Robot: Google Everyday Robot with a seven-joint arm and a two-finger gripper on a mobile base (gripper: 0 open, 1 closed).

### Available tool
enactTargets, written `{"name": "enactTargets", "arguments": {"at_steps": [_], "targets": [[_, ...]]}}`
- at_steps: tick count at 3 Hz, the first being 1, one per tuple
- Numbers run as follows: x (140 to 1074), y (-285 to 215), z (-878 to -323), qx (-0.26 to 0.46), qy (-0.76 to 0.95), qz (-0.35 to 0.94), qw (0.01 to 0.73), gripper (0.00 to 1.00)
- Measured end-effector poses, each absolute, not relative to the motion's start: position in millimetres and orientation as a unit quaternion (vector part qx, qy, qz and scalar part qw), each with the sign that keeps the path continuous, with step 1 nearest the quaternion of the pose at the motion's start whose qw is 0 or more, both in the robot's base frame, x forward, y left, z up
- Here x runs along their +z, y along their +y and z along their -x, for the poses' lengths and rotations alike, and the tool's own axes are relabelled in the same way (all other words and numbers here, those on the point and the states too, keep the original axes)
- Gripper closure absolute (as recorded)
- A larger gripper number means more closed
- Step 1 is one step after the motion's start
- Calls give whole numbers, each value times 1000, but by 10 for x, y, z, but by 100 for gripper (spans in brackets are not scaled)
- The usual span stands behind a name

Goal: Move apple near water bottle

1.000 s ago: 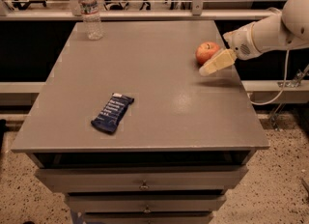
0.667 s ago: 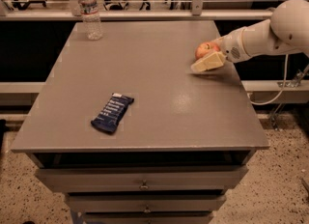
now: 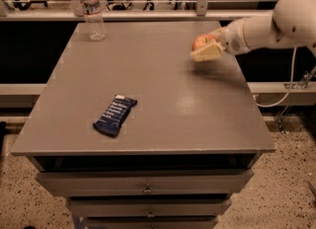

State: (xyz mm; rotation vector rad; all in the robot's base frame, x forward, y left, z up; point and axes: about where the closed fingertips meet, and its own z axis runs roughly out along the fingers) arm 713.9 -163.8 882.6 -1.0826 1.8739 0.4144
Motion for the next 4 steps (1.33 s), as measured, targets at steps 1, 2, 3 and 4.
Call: {"name": "enactTargets", "arguments": {"at_steps": [1,2,3,4], "targets": [[9259,-1578,-7121,157,740,459,466,100],[9341,-1569,-7122,155,737,462,469,100],[9219,-1287,-7375,170,723,465,482,100],[9064,-642,-7915,189,703,470,499,100]]}}
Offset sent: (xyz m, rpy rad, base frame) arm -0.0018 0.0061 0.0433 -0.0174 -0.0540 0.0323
